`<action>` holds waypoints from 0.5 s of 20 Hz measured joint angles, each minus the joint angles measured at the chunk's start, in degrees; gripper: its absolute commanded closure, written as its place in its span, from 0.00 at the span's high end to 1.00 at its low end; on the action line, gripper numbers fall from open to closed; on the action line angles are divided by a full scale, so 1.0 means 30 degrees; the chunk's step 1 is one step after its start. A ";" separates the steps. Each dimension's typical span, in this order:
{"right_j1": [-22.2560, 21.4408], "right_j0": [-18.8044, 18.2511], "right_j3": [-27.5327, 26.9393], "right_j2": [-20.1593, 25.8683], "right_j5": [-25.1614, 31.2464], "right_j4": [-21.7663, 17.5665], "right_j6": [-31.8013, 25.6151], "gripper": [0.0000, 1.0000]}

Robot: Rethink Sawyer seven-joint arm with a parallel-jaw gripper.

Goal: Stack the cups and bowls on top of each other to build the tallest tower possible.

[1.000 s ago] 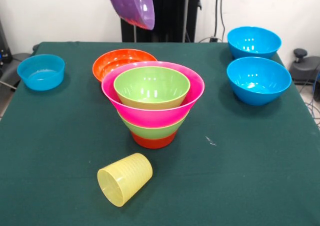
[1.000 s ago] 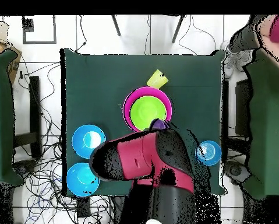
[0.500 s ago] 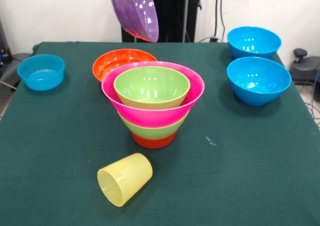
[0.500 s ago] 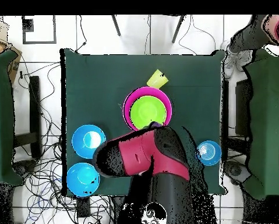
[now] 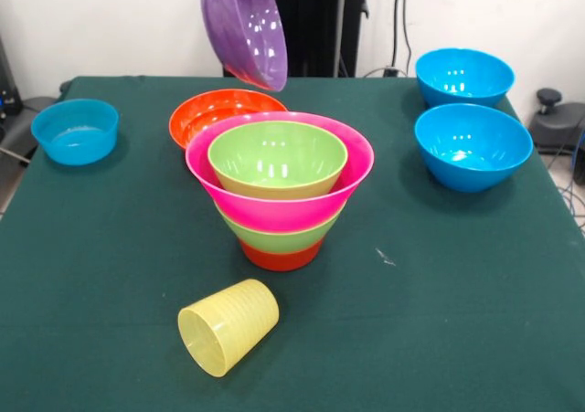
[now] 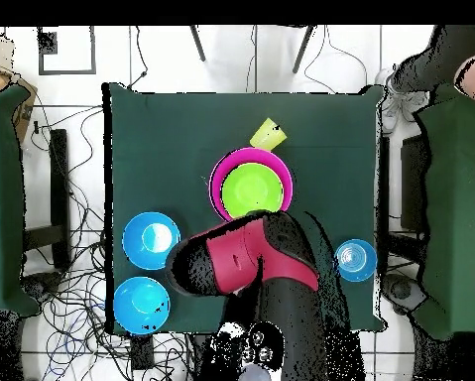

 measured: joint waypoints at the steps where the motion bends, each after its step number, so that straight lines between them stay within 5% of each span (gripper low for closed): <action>1: 0.0035 0.0014 0.0000 -0.0033 -0.0004 0.0000 0.0000 0.00; 10: 0.0919 0.0971 -0.0762 -0.1121 0.0016 -0.0456 0.0000 0.00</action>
